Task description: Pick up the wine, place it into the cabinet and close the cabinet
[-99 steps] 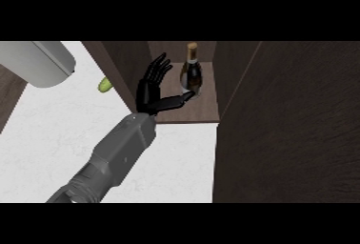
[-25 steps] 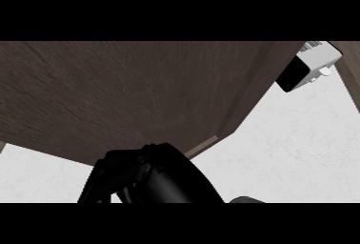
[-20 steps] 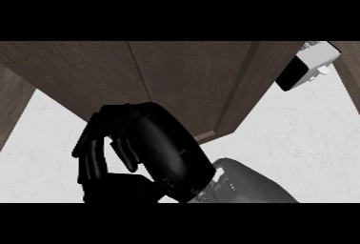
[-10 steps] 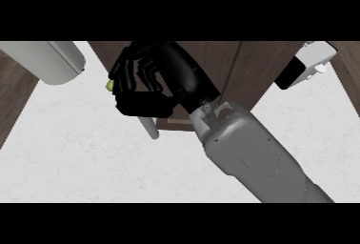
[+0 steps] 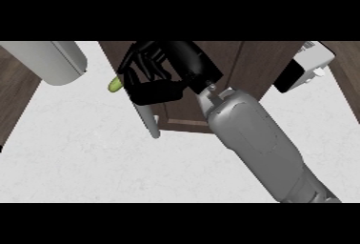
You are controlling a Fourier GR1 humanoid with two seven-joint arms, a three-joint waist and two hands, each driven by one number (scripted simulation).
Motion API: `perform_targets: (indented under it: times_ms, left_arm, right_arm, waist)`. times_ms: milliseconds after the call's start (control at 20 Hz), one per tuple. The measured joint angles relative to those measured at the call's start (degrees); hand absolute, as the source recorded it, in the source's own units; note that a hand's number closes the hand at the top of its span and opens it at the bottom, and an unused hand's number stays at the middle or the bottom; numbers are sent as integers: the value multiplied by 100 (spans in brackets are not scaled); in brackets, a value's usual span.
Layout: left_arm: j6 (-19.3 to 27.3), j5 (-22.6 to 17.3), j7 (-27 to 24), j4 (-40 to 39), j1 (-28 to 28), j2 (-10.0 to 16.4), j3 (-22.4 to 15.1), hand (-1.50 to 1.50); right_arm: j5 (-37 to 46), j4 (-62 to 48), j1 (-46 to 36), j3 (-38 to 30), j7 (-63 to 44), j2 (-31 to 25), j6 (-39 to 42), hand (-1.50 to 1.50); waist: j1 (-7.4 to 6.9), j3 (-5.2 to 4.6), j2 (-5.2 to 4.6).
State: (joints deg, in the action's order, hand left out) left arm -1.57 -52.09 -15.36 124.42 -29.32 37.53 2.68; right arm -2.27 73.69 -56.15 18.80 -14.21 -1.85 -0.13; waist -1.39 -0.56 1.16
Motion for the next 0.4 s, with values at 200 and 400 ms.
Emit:
perform_targets:
  times_ms: [200, 400]
  left_arm:
    - [182, 215, 26, -128, 303, -131, -228, -150]
    - [415, 354, 93, -226, 610, -262, -421, -150]
  right_arm:
    - [-7, -208, -74, -34, 344, -42, 167, 150]
    - [-61, -378, -180, -62, 554, -91, 374, 150]
  waist:
    - [-2, -34, 9]
    - [12, -66, 0]
